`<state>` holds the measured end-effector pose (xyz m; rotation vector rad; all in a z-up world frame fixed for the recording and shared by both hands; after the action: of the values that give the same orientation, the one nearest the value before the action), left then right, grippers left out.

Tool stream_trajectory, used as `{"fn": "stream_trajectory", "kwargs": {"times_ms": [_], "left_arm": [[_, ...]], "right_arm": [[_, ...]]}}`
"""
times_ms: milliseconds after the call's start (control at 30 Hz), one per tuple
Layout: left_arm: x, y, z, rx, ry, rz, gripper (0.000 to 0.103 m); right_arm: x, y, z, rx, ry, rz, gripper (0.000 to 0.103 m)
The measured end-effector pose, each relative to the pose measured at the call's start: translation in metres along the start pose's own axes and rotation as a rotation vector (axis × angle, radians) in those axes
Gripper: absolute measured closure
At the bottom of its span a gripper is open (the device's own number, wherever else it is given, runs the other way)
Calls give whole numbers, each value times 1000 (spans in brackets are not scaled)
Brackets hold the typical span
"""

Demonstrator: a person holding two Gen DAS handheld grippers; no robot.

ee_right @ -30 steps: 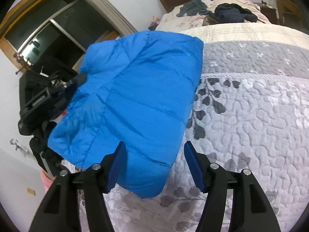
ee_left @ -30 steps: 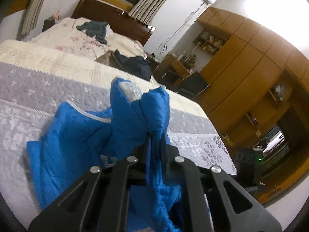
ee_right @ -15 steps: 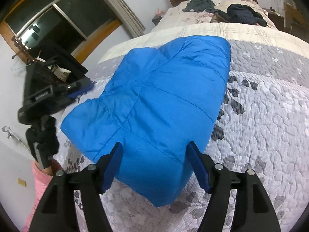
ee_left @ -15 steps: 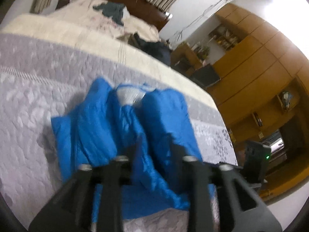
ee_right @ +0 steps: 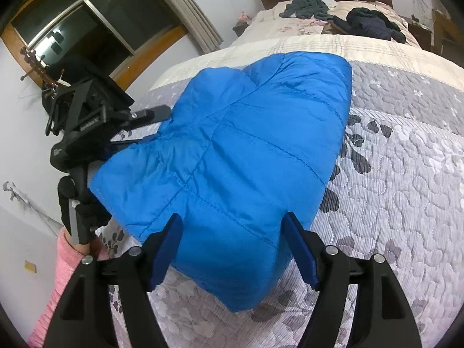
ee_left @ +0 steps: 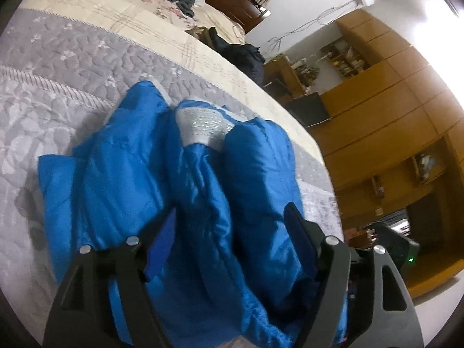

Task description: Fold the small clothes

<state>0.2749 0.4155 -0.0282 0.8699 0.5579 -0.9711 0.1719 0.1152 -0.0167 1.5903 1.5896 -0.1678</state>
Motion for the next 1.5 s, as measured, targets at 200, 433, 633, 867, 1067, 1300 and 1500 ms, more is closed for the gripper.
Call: {"fn": "stream_trajectory", "kwargs": {"times_ms": [200,433,633,867,1067,1300,1500], "left_arm": [[15,10,27,64,-34,-28,21],[58,18,49,137,82,-121,39],[49,12,56,137,101,-42,82],[-11,0,59,157,0,117,89],[-64,-2,49,160,-40,196,89],[-75,-3,-30,11,-74,193,89],[-57,-18,-76,-58,-154,165,88]], "right_arm": [[4,1,-2,2,-6,-3,27],[10,1,2,15,-12,-4,26],[5,-3,4,20,14,13,26],[-20,-4,1,26,85,70,28],[-24,0,-11,2,96,78,28],[9,7,-35,-50,58,8,28],[43,2,-48,-67,20,-70,27]]}}
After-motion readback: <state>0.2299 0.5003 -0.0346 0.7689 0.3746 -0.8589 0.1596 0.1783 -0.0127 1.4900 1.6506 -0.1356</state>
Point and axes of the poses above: each gripper's, at about its wrist camera, not at the fingertips, and x roughly the way its jaws point, z to its right, y to its top, the point moved 3 cm from there along x, roughly the way its jaws point, and after that the axes turned 14 degrees about y, right-handed, at the moved point
